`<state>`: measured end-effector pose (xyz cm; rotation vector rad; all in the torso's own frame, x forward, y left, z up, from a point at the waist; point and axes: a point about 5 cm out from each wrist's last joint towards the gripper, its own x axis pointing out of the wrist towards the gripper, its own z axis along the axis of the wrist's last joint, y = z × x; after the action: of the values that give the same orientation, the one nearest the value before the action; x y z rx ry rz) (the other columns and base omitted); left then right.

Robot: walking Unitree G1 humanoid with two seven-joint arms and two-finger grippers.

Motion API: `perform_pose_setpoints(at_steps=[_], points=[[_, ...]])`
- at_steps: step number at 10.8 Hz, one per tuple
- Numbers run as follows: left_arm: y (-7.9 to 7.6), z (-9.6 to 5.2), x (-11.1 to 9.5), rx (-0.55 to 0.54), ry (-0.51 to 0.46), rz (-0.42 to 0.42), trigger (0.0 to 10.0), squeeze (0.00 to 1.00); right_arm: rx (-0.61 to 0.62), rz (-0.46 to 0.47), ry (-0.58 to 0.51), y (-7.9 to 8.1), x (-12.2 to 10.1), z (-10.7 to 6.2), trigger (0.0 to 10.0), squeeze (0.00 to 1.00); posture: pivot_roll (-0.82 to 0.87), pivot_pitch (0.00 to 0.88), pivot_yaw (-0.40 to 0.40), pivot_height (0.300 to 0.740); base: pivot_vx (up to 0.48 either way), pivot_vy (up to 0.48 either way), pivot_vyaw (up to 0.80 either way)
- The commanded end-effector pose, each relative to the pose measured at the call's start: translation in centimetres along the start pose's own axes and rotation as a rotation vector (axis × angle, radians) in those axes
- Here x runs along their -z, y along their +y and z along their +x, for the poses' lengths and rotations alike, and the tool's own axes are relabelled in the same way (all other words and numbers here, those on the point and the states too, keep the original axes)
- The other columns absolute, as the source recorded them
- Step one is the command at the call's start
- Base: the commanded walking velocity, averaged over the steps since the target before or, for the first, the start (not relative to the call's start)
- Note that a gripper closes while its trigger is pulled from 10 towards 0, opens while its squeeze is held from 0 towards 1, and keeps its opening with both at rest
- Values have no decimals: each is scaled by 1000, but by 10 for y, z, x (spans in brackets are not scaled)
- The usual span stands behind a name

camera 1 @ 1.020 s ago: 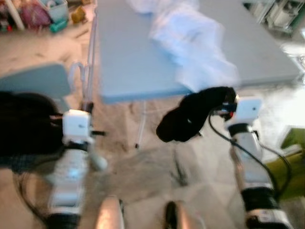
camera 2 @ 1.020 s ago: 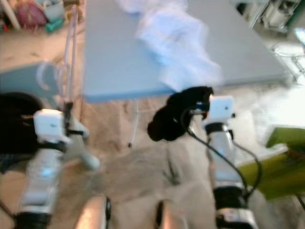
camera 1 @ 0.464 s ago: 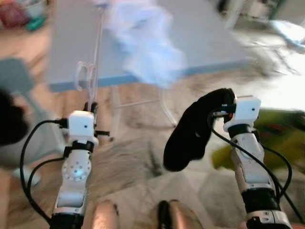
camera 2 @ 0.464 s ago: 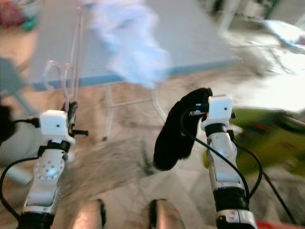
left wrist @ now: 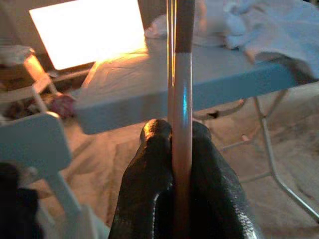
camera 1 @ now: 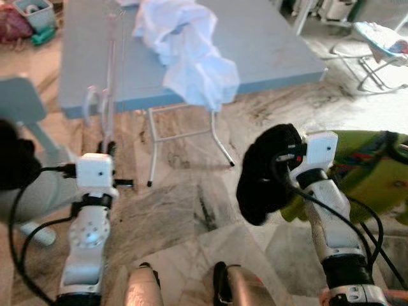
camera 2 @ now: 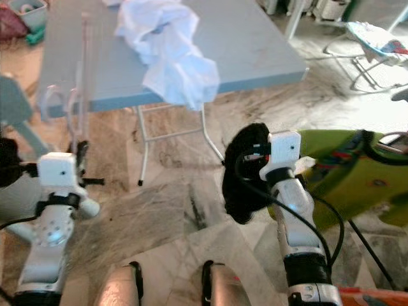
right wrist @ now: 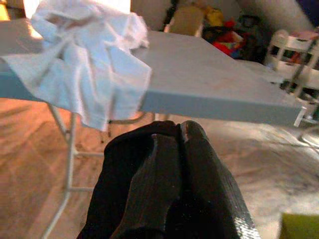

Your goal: Hang hanger

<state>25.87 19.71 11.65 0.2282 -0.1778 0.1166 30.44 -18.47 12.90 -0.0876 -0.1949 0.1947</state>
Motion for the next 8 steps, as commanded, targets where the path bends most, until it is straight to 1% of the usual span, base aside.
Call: perform_pose_setpoints(at_steps=[1, 2, 3, 4, 5, 6, 8], points=[[4, 1, -8, -18, -39, 1, 10000, 0, -11, -1, -39, -1, -10, 2, 0, 0, 68, 197, -41, 740, 270, 0, 0], [10, 5, -8, -48, -47, 22, 10000, 0, 15, 21, -80, 8, -15, 10, 0, 0, 76, 192, -53, 740, 262, 0, 0], [15, 8, -9, -66, -60, 35, 10000, 0, 53, 13, -151, 9, -27, 19, 0, 0, 78, 189, -54, 740, 262, 0, 0], [16, 9, -11, -63, -65, 40, 10000, 0, 62, 23, -167, 9, -31, 22, 0, 0, 76, 188, -53, 740, 262, 0, 725], [16, 11, -12, -61, -72, 41, 10000, 0, 102, 48, -181, 7, -36, 27, 0, 0, 73, 187, -54, 740, 262, 0, 788], [17, 14, -14, -64, -79, 41, 10000, 0, 97, 49, -197, 6, -40, 30, 0, 0, 71, 184, -56, 740, 270, 0, 781], [16, 15, -14, -67, -84, 40, 10000, 0, 90, 47, -200, 5, -41, 30, 0, 0, 68, 179, -63, 740, 270, 0, 0]])
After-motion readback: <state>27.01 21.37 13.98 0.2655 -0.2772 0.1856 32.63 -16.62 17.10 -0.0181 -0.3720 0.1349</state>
